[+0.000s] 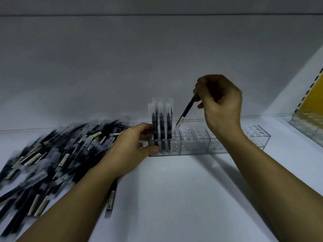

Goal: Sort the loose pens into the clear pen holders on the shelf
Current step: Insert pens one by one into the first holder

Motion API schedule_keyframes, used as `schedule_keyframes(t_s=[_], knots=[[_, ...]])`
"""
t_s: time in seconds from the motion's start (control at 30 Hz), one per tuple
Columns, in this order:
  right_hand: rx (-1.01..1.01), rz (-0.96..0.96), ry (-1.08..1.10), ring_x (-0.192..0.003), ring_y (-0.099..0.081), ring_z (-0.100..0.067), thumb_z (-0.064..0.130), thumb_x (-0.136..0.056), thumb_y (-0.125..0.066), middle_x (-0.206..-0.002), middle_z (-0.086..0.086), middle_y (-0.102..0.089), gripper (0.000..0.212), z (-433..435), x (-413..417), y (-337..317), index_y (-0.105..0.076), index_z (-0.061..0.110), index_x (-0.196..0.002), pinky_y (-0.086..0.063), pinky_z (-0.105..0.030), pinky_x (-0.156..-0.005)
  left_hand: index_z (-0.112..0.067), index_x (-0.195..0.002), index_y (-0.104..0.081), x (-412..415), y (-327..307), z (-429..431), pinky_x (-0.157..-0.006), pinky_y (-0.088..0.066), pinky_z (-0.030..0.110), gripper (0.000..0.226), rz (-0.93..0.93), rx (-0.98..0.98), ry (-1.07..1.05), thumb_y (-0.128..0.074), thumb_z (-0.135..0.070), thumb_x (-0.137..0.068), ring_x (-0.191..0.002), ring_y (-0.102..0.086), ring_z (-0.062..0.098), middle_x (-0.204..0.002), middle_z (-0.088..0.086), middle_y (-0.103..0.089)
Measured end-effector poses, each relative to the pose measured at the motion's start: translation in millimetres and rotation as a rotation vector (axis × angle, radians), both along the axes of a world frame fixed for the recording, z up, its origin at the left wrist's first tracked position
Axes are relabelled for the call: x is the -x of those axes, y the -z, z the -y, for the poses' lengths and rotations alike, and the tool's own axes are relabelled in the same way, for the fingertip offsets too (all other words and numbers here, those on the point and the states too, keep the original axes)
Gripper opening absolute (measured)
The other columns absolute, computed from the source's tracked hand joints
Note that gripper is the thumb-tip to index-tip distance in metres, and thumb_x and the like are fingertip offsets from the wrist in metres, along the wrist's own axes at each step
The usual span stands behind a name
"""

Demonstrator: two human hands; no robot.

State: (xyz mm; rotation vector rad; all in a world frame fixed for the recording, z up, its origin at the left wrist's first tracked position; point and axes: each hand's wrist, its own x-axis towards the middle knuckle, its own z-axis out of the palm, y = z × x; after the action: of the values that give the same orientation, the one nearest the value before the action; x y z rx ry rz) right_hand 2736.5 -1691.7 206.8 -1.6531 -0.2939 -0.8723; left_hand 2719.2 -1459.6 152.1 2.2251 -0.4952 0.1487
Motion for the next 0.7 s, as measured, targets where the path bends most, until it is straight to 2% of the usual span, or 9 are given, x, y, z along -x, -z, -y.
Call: schedule_keyframes(t_s=[0.13, 0.23, 0.33, 0.4, 0.47, 0.57, 0.7], knots=[[0.046, -0.006, -0.004, -0.077, -0.072, -0.019, 0.020, -0.097, -0.069, -0.085, 0.001, -0.074, 0.011, -4.4, -1.3, 4.4, -0.070, 0.015, -0.107, -0.059, -0.034, -0.062, -0.037, -0.121, -0.056, 1.7, -2.0, 0.0, -0.096, -0.053, 0.031, 0.050, -0.004, -0.023, -0.017, -0.080, -0.018, -0.082, -0.108, -0.060, -0.002, -0.114, -0.024, -0.064], [0.141, 0.001, 0.020, -0.078, -0.072, -0.014, 0.022, -0.095, -0.071, -0.087, 0.006, -0.074, 0.015, -7.4, -2.6, 9.3, -0.072, 0.016, -0.109, -0.060, -0.032, -0.069, -0.033, -0.125, -0.058, 3.7, -4.6, 0.4, -0.097, -0.052, 0.031, 0.051, -0.008, -0.040, -0.019, -0.080, -0.018, -0.082, -0.108, -0.060, -0.001, -0.114, -0.023, -0.063], [0.259, 0.015, 0.036, -0.081, -0.071, -0.007, 0.022, -0.094, -0.072, -0.090, 0.015, -0.072, 0.018, -12.9, -3.3, 12.9, -0.074, 0.017, -0.111, -0.059, -0.024, -0.077, -0.028, -0.130, -0.058, 5.1, -7.1, 0.9, -0.099, -0.051, 0.028, 0.054, -0.010, -0.050, -0.014, -0.080, -0.017, -0.082, -0.106, -0.058, -0.005, -0.111, -0.029, -0.060], [0.343, 0.037, 0.055, -0.081, -0.070, -0.003, 0.023, -0.094, -0.072, -0.091, 0.019, -0.070, 0.020, -16.7, -4.2, 14.1, -0.075, 0.016, -0.112, -0.057, -0.019, -0.079, -0.025, -0.132, -0.057, 5.3, -8.3, 0.9, -0.098, -0.047, 0.020, 0.055, -0.008, -0.054, -0.010, -0.080, -0.016, -0.082, -0.100, -0.054, -0.014, -0.106, -0.038, -0.053], [0.393, 0.046, 0.058, -0.081, -0.069, -0.002, 0.024, -0.094, -0.073, -0.090, 0.017, -0.070, 0.020, -18.9, -4.8, 16.0, -0.075, 0.016, -0.112, -0.055, -0.015, -0.077, -0.024, -0.134, -0.056, 5.3, -8.9, 1.2, -0.098, -0.045, 0.018, 0.056, -0.008, -0.065, -0.011, -0.079, -0.015, -0.083, -0.099, -0.054, -0.012, -0.104, -0.041, -0.048], [0.457, 0.039, 0.049, -0.077, -0.065, 0.005, 0.025, -0.093, -0.073, -0.090, 0.018, -0.069, 0.020, -20.2, -5.4, 18.5, -0.075, 0.015, -0.111, -0.050, -0.008, -0.073, -0.024, -0.134, -0.057, 6.7, -10.5, 2.1, -0.103, -0.046, 0.023, 0.055, 0.011, -0.079, 0.002, -0.078, -0.016, -0.084, -0.108, -0.056, -0.003, -0.105, -0.040, -0.049], [0.469, 0.006, 0.030, -0.079, -0.064, 0.006, 0.025, -0.093, -0.074, -0.088, 0.025, -0.065, 0.020, -19.1, -4.9, 19.9, -0.074, 0.016, -0.110, -0.047, -0.006, -0.071, -0.023, -0.131, -0.058, 9.2, -12.4, 1.9, -0.102, -0.047, 0.026, 0.049, 0.086, -0.165, -0.006, -0.077, -0.023, -0.086, -0.109, -0.055, -0.002, -0.114, -0.026, -0.057]])
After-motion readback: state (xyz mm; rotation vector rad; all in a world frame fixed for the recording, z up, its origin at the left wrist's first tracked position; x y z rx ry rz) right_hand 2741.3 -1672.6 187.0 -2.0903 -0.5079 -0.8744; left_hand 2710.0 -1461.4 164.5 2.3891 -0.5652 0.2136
